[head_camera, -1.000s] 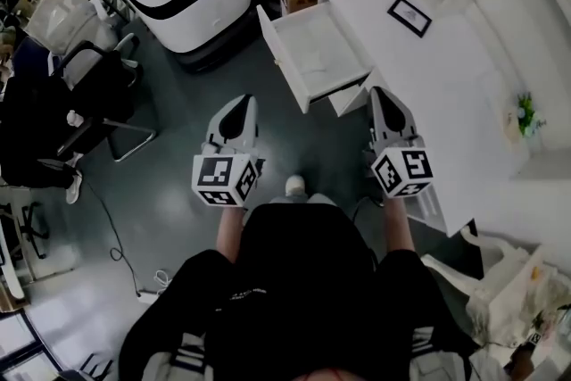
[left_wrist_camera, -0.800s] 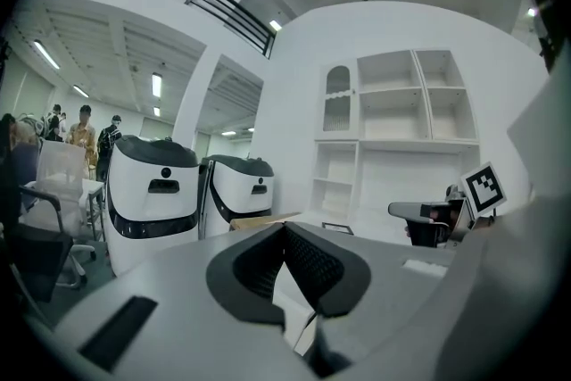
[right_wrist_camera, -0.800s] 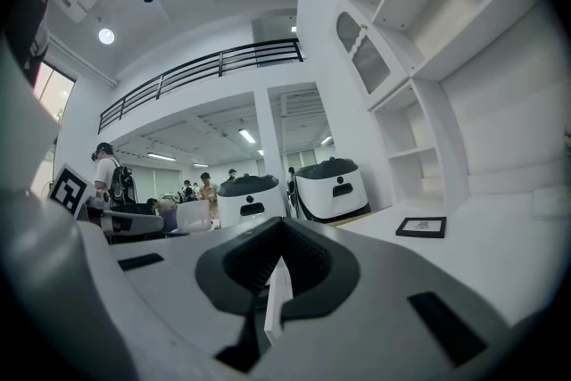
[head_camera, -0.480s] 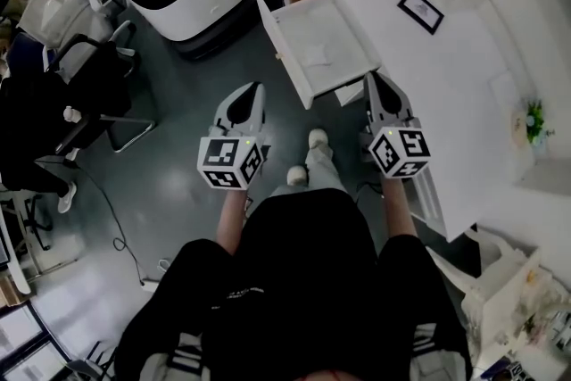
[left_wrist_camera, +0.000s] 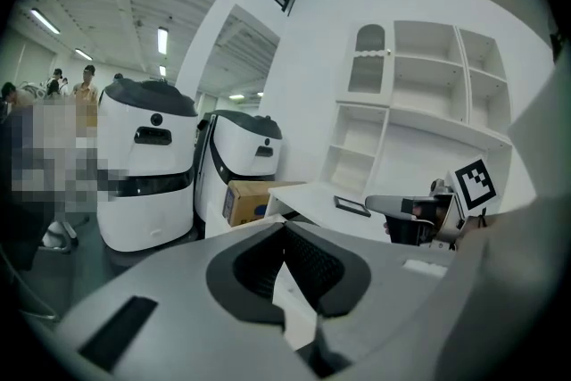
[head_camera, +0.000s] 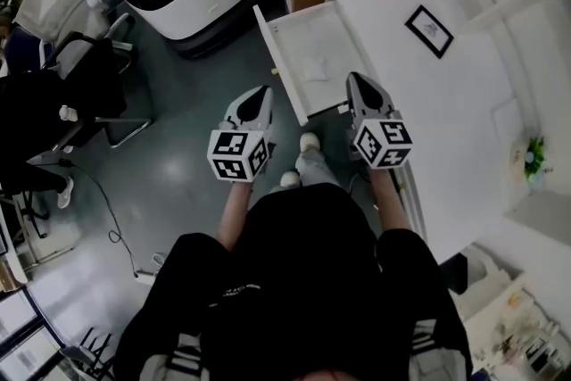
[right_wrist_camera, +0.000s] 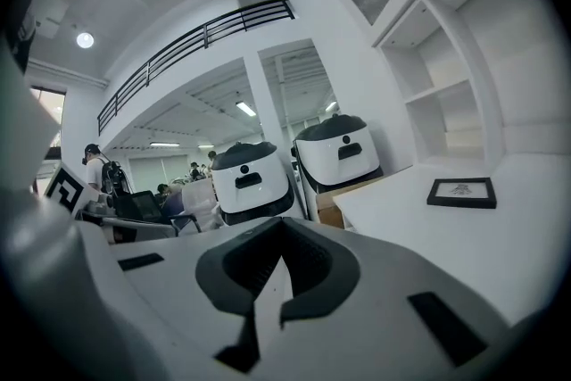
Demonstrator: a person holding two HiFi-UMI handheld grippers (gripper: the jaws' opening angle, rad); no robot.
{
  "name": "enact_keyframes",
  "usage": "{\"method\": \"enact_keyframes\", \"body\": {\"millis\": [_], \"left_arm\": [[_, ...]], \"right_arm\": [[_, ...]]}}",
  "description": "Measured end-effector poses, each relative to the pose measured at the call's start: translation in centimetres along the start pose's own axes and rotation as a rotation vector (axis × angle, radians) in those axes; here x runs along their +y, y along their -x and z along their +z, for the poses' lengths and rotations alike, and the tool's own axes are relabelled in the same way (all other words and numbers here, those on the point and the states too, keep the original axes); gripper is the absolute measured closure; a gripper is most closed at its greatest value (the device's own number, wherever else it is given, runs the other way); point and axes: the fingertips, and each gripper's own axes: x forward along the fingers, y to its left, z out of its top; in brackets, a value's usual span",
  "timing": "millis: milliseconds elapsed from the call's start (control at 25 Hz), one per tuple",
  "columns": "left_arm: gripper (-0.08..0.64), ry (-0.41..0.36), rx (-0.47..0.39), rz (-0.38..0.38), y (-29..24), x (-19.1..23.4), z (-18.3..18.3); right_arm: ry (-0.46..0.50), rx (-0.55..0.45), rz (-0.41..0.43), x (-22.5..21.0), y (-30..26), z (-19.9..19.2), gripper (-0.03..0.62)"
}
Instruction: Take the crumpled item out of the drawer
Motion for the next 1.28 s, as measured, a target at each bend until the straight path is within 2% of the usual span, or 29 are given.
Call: {"method": "enact_keyframes", "body": {"millis": [200,600,840,1120,1280], "left_arm": [[0.561,0.022,0.053,0.007,-3.2,0.5,-0.8],[0.562,0.075,0.143,0.042,-8.0,2.0,-3.1],[0.561,0.101,0.165,0.024,-9.9,2.7,-3.7],[0.561,0.117,0.216,0.001,-11.9,3.6,-5.2],[0.561,0.123,0.229,-0.017,-12.8,3.6,-5.6]], "right_arm": [[-0.001,0.096,0.053,-0.9,-3.7,-2.1,0.6],[-0.042,0.273,0.077,-3.6,-9.1,-7.8,0.6],[-0.137,0.354,0.043,-5.1,-12.6,-11.0,0.6],[-0.113,0.502,0.013,-7.0,-15.6,-16.1,0.6],[-0.132,0.55,-0.023,-8.1,-16.8,-18.5,0.6]]}}
